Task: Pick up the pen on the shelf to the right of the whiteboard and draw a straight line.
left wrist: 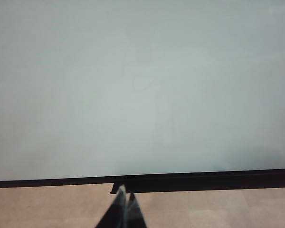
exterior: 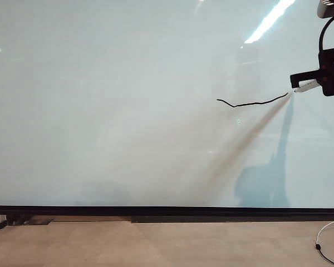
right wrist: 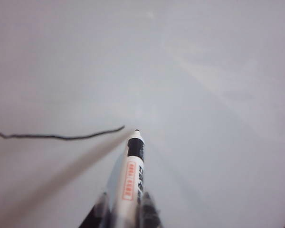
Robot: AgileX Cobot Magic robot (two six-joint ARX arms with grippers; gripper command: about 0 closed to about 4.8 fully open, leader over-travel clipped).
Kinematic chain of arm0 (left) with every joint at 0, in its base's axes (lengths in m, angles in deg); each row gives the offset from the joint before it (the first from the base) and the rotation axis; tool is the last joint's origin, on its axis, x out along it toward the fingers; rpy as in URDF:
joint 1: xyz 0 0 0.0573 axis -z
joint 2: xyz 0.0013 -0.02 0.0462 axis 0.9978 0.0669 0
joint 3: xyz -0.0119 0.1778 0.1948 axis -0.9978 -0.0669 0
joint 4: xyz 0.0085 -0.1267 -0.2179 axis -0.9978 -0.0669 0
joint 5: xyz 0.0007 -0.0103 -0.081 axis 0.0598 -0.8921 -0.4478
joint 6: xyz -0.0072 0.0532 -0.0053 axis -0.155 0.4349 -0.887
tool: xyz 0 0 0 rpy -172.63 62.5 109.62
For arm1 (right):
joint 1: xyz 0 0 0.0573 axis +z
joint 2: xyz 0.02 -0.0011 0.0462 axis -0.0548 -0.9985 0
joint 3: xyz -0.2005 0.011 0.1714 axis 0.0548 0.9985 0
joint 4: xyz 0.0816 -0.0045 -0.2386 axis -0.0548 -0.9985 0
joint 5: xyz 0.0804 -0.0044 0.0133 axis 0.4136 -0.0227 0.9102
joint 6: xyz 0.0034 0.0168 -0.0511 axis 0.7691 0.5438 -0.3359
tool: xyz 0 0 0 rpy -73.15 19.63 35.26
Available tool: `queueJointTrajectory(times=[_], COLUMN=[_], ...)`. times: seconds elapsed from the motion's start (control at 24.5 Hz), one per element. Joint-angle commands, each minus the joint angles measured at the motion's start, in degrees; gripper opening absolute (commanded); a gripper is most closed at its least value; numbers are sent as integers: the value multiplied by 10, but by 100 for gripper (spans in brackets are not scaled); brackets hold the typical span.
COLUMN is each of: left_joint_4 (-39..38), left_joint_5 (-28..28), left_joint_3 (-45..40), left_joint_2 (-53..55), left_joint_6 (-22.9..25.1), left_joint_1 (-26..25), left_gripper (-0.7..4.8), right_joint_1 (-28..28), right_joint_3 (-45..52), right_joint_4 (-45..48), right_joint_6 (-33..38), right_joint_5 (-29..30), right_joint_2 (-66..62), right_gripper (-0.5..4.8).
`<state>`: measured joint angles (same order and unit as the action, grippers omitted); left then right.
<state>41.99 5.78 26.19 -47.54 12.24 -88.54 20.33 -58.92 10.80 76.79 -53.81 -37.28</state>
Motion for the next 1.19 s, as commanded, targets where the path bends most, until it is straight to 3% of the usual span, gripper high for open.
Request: queueJointTrajectory(times=[0.04, 0.45, 0.57, 0.74, 0.82, 0.86, 0.9, 0.94, 1.19], left_joint_4=[7, 7, 7, 7, 6, 6, 6, 5, 3], left_joint_5=[-1, -1, -1, 0, -1, 0, -1, -1, -1], left_joint_3=[2, 2, 2, 2, 2, 2, 2, 2, 2], left_joint_2=[0, 0, 0, 0, 0, 0, 0, 0, 0], left_joint_6=[0, 0, 0, 0, 0, 0, 0, 0, 0], left_joint_1=[0, 0, 0, 0, 0, 0, 0, 0, 0], left_gripper=[-5, -5, -5, -5, -5, -5, -5, -5, -5], right_joint_1=[-13, -21, -24, -61, -94, -142, -163, -213, -444], right_joint_3=[10, 56, 74, 72, 67, 52, 46, 35, 7], right_joint_4=[5, -3, -145, -261, -318, -407, -440, -490, -501], right_joint_6=[-3, -5, -23, -22, -10, 12, 15, 29, 115], right_joint_5=[0, -20, -43, -12, 23, 56, 72, 126, 337], right_joint_2=[15, 81, 209, 346, 406, 464, 484, 520, 523], right_gripper=[-8, -8, -8, -8, -8, -8, -8, -8, -8])
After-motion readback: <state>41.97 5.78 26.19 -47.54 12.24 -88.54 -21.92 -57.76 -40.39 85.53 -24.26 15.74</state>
